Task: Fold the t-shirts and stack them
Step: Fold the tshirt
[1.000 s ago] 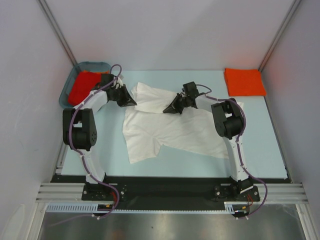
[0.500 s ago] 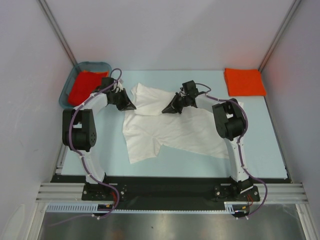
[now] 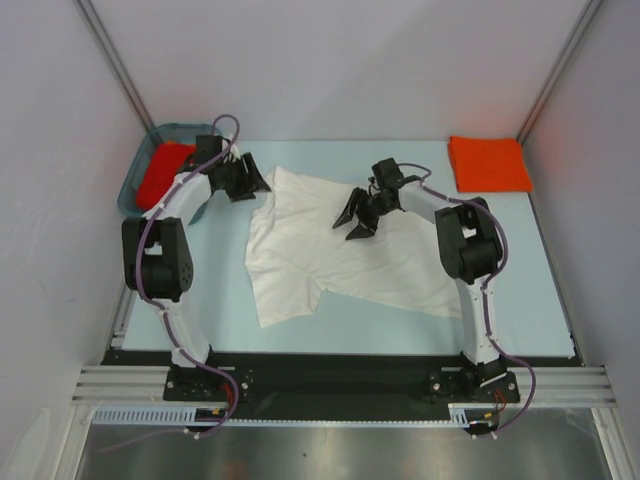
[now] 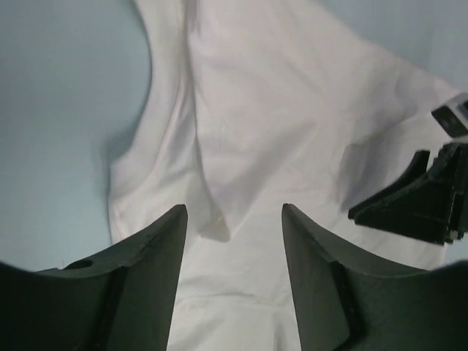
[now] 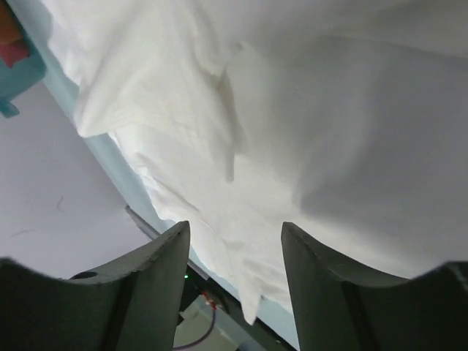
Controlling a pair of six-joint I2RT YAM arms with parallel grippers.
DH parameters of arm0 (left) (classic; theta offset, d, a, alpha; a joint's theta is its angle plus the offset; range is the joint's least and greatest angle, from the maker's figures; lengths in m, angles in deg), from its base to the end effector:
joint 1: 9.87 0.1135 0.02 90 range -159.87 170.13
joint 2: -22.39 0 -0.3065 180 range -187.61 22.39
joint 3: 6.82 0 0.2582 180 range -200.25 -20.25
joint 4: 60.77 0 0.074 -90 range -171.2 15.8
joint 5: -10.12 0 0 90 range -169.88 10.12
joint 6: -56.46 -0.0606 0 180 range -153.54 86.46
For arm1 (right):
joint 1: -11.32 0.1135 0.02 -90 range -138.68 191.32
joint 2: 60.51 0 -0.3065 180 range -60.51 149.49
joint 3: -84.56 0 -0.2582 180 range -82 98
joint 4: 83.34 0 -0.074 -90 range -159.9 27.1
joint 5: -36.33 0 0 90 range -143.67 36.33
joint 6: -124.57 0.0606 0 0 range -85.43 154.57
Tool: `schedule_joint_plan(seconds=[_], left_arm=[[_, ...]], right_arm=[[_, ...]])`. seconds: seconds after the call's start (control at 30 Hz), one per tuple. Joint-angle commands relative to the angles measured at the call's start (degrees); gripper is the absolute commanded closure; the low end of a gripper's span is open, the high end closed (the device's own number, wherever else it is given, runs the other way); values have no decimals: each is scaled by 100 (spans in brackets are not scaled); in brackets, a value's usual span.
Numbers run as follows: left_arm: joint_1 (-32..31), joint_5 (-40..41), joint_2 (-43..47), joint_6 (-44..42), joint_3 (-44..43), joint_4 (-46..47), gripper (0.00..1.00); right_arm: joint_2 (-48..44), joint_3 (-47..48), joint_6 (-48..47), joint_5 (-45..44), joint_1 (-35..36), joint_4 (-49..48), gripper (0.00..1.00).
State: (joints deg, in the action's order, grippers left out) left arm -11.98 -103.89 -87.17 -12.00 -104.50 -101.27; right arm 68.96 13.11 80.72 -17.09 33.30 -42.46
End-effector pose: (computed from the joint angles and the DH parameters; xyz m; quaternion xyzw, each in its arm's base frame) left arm 0.4530 -0.0414 0.2467 -0.0901 0.9239 -0.2573 0.2683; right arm 0.4631 0.2259 0.1498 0.1180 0.9165 0.3817 0.0211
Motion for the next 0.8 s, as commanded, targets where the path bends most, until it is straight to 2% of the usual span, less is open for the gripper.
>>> schedule_joint_plan(seconds=[0.0, 0.03, 0.07, 0.13, 0.2, 0.23, 0.27, 0.33, 0.43, 0.5, 0.77], left_arm=[[-9, 299, -328, -211, -969, 676, 39], [-9, 283, -825, -281, -1562, 651, 37], [-18, 448, -1065, -291, -1899, 563, 28], [-18, 564, -1810, -212, -2915, 388, 28], [-44, 590, -2331, -80, -3586, 325, 34], [-61, 582, -2751, 25, -4182, 256, 44], [-79, 556, -2903, 87, -4388, 281, 48], [-114, 372, -3106, 401, -4565, 587, 49], [-132, 300, -3238, 701, -4522, 835, 42], [-202, 379, -3195, 711, -4425, 914, 41], [-334, 835, -3344, 878, -4328, 747, 50]], right_arm=[[-1011, 166, -807, -458, -325, 437, 40], [-1116, 253, -896, -485, -517, 498, 39], [-1160, 288, -1010, -494, -632, 595, 38], [-1266, 280, -1073, -476, -991, 604, 36], [-1424, 192, -1117, -432, -1221, 604, 36], [-1494, 140, -1187, -415, -1318, 604, 36], [-1573, 35, -1231, -388, -1502, 587, 36], [-1644, -62, -1345, -327, -1643, 578, 36], [-1828, -291, -1442, -336, -2003, 596, 36], [-1916, -431, -1468, -292, -2345, 578, 36], [-2110, -573, -1627, -195, -3216, 561, 36]])
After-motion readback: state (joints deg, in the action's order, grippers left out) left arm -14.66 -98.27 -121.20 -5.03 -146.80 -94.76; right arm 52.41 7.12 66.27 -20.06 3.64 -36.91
